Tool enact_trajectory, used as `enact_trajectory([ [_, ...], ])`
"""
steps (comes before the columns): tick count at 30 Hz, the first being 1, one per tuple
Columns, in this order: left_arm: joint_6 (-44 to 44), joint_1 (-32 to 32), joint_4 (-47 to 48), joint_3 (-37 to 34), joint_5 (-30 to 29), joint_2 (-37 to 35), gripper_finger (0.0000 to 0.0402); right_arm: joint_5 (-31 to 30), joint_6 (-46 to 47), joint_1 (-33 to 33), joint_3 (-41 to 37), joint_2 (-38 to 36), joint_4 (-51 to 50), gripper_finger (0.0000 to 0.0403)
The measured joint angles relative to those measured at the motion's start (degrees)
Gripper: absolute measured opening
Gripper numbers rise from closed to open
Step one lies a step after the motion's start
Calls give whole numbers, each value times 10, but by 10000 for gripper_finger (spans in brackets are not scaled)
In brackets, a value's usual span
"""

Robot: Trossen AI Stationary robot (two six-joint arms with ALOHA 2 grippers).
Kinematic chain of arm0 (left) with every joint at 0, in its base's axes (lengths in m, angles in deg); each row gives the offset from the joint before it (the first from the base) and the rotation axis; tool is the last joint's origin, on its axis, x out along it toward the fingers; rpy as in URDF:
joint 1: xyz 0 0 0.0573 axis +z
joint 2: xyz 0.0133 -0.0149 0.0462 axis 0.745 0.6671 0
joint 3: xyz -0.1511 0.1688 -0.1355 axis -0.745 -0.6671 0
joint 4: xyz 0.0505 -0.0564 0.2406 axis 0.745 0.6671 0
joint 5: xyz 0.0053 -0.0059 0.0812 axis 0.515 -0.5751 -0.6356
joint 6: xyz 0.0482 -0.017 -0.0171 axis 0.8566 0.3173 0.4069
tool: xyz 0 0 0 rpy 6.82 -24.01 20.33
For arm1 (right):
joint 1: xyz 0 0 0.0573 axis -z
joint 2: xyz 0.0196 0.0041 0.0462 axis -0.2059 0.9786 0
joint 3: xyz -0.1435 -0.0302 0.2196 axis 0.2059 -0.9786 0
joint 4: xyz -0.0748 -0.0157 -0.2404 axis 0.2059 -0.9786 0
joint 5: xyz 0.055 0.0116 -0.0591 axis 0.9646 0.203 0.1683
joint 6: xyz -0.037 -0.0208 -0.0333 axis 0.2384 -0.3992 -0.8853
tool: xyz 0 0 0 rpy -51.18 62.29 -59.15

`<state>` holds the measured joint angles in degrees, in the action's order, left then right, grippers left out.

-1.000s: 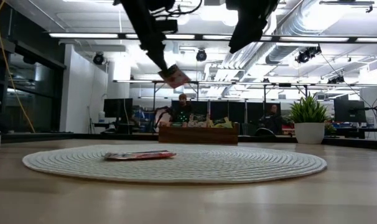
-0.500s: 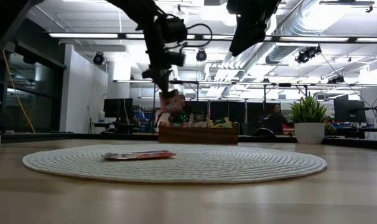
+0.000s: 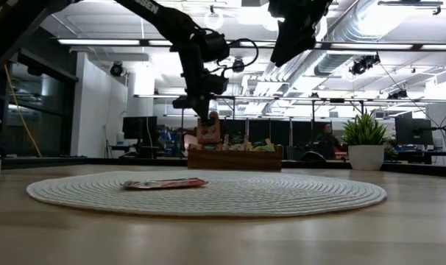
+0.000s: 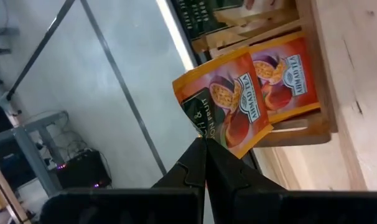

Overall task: Pick & Place Tea
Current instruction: Put the orange tea bag into the left section of the wooden organizer

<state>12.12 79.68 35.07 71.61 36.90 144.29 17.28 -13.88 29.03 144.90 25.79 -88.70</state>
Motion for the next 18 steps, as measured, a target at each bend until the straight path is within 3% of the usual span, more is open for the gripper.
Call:
enact_trajectory([
  [9, 14, 0, -20, 0, 18, 10, 0, 1, 14, 0, 0, 0, 0, 208],
  [18, -1, 4, 26, -3, 28, 32, 0, 3, 25, -1, 0, 0, -1, 208],
])
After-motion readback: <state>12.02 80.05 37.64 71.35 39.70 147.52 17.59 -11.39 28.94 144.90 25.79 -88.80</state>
